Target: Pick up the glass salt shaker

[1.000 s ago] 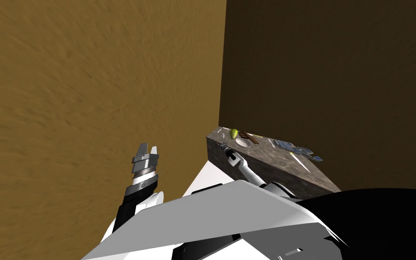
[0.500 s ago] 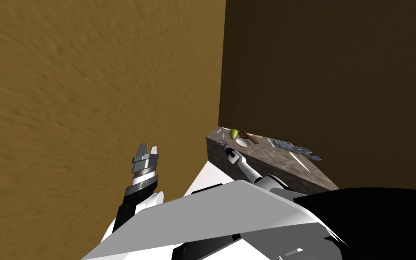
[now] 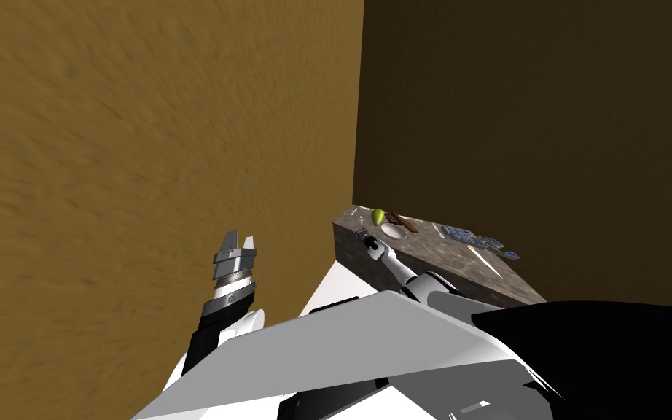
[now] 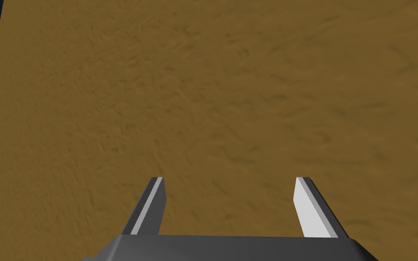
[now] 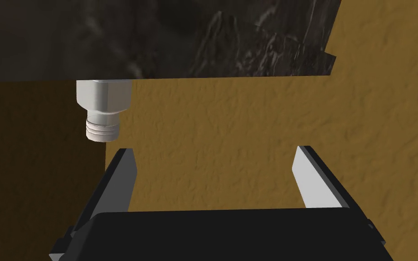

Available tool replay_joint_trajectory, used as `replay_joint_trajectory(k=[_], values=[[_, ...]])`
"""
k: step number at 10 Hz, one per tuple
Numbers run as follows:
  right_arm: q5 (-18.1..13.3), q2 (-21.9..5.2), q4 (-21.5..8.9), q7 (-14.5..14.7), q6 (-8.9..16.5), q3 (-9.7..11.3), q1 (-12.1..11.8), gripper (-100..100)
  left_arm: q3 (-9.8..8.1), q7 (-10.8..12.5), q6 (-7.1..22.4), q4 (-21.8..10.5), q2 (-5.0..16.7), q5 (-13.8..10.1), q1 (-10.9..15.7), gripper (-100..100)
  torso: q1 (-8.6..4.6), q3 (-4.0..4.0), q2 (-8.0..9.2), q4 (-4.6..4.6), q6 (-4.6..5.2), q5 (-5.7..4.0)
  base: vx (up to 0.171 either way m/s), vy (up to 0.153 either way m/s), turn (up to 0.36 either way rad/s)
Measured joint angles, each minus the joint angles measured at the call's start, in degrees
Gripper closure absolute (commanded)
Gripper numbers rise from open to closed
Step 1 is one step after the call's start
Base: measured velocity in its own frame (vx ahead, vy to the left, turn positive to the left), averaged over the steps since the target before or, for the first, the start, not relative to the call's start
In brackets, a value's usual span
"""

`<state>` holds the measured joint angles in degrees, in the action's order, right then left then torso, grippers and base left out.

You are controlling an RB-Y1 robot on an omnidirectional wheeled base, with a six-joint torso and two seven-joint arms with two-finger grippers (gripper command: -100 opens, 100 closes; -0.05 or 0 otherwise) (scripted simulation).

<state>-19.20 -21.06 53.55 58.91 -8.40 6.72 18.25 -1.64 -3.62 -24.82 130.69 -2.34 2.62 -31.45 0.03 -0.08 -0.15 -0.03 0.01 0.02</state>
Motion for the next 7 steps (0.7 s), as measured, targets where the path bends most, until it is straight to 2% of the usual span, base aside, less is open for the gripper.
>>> replay_joint_trajectory(k=[2, 7], values=[[0.3, -1.2, -3.2, 1.6, 1.0, 0.6, 2.8, -100, 0.00, 0.0, 0.0, 0.0, 0.0, 0.0, 0.0, 0, -0.02, -0.06, -0.11, -0.02, 0.00, 0.00, 0.055, 0.000, -0.025], [0.3, -2.5, -8.1, 4.5, 2.0, 0.6, 6.8, -100, 0.00, 0.0, 0.0, 0.0, 0.0, 0.0, 0.0, 0, -0.10, -0.07, -0.11, -0.03, 0.00, -0.03, 0.059, -0.014, -0.017]])
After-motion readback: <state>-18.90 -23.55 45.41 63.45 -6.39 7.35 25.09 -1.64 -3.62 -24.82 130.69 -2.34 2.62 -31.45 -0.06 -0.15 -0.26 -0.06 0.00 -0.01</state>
